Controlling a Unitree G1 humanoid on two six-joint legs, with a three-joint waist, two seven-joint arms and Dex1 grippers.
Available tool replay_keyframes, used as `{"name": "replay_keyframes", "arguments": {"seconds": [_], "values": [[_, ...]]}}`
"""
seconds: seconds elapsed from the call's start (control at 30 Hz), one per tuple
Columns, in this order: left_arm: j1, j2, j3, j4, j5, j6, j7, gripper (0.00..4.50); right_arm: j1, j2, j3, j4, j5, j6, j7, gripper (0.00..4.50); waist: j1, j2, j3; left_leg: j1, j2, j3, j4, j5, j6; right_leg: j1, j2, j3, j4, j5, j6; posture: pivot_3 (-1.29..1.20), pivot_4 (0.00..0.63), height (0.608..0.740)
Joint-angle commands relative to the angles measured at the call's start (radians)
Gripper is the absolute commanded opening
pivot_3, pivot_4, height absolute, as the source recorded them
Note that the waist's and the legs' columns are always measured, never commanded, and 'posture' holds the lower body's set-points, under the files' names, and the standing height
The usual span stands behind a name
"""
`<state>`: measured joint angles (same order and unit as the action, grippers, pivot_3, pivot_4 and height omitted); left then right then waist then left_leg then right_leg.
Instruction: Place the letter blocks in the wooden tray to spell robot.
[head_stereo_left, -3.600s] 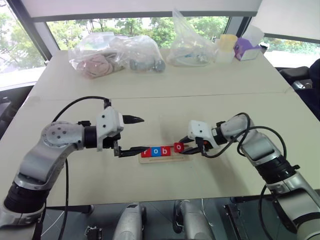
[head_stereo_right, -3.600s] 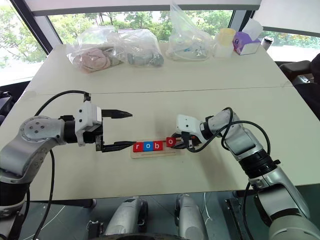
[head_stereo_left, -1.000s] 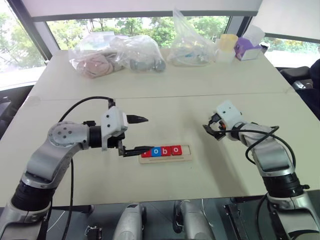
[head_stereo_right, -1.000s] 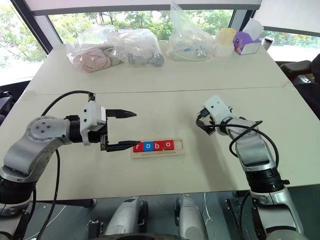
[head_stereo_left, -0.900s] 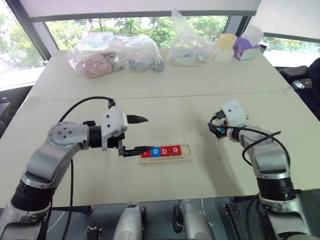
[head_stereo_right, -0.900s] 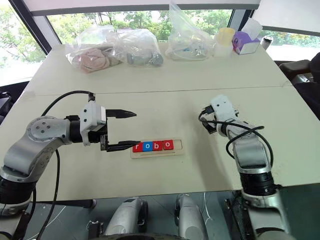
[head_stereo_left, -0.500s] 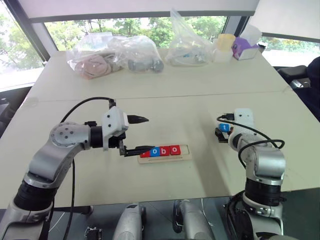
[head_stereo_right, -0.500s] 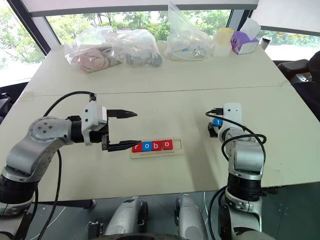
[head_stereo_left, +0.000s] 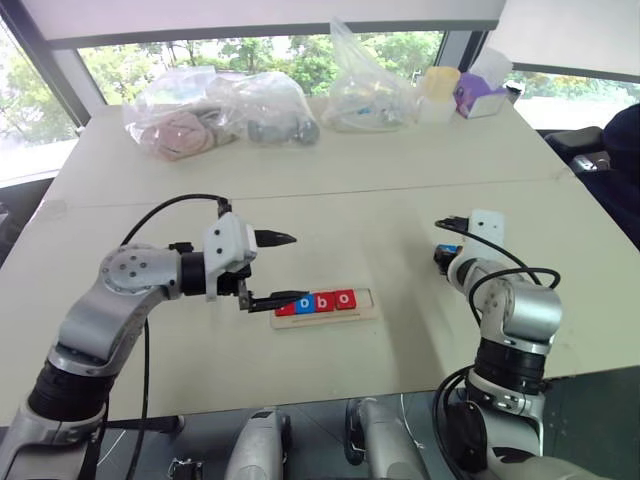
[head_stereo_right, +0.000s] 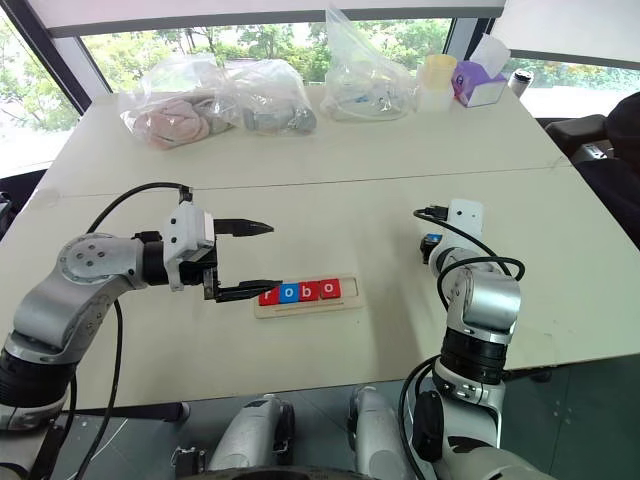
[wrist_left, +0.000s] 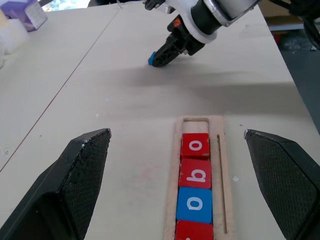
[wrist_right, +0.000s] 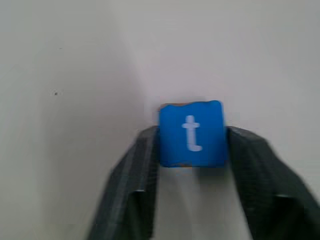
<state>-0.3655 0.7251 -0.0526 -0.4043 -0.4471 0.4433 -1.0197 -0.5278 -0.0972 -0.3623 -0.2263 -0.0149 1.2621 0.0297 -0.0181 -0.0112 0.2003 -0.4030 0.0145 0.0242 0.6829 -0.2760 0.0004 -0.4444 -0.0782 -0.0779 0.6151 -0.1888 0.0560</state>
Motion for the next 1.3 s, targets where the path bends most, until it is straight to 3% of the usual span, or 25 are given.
{"name": "replay_keyframes", "arguments": {"seconds": [0.03, 0.27, 0.47, 0.87, 1.0, 1.1, 1.2, 1.3], "values": [[-0.011, -0.003, 0.007, -0.019, 0.001, -0.021, 0.008, 4.5, 0.011, -0.006, 0.043, -0.019, 0.037, 0.031, 0.026, 1.15, 0.001, 0.0, 0.0, 0.0, 0.0, 0.0, 0.0, 0.0, 0.0, 0.0, 0.0, 0.0, 0.0, 0.0, 0.0, 0.0, 0.15, 0.74], [-0.007, -0.003, 0.01, -0.015, 0.002, -0.025, 0.004, 4.5, 0.203, -0.127, 0.175, -0.408, 0.131, 0.323, 0.141, 1.15, 0.008, 0.0, 0.0, 0.0, 0.001, -0.002, -0.001, 0.0, 0.0, 0.0, 0.0, 0.0, 0.0, -0.002, 0.003, 0.0, 0.15, 0.74], [-0.007, -0.012, 0.002, -0.001, 0.009, -0.041, 0.002, 4.5, 0.353, -0.113, 0.194, -0.627, 0.196, 0.352, 0.139, 1.15, 0.008, 0.0, -0.001, -0.001, 0.001, -0.003, -0.001, 0.0, 0.0, -0.001, -0.001, 0.0, -0.001, -0.005, 0.0, 0.0, 0.15, 0.74], [-0.009, -0.017, -0.001, 0.014, 0.019, -0.06, -0.006, 4.5, 0.344, -0.071, 0.162, -0.62, 0.201, 0.352, 0.059, 1.15, 0.007, 0.0, 0.0, -0.002, 0.001, -0.003, -0.001, 0.0, 0.0, -0.001, -0.001, 0.0, -0.002, -0.005, 0.0, 0.0, 0.15, 0.74], [-0.006, -0.014, 0.001, 0.009, 0.019, -0.058, -0.007, 4.5, 0.337, -0.106, 0.18, -0.61, 0.232, 0.352, 0.079, 3.1, 0.007, 0.0, 0.0, -0.002, 0.001, -0.003, -0.001, 0.0, 0.0, -0.002, -0.002, 0.0, -0.002, -0.005, 0.0, 0.0, 0.15, 0.74], [-0.008, -0.011, 0.001, 0.01, 0.016, -0.056, -0.011, 4.5, 0.291, -0.3, 0.228, -0.624, 0.366, 0.352, 0.261, 4.46, 0.007, 0.001, 0.001, -0.003, 0.001, -0.003, -0.001, 0.0, 0.0, -0.002, -0.002, 0.0, -0.002, -0.005, 0.0, 0.0, 0.15, 0.74], [-0.013, -0.013, -0.002, 0.016, 0.019, -0.059, -0.016, 4.5, 0.214, -0.507, 0.224, -0.577, 0.489, 0.327, 0.454, 4.46, 0.007, 0.001, 0.001, -0.003, 0.001, -0.002, 0.0, 0.0, 0.0, -0.002, -0.003, 0.0, -0.003, -0.005, 0.0, 0.0, 0.15, 0.74], [-0.019, -0.018, -0.006, 0.022, 0.023, -0.06, -0.016, 4.5, 0.187, -0.771, 0.276, -0.482, 0.502, 0.069, 0.679, 4.46, 0.01, 0.001, 0.001, -0.003, 0.001, -0.002, -0.001, 0.0, 0.0, -0.002, -0.003, 0.0, -0.004, -0.005, 0.0, 0.0, 0.15, 0.74]]}}
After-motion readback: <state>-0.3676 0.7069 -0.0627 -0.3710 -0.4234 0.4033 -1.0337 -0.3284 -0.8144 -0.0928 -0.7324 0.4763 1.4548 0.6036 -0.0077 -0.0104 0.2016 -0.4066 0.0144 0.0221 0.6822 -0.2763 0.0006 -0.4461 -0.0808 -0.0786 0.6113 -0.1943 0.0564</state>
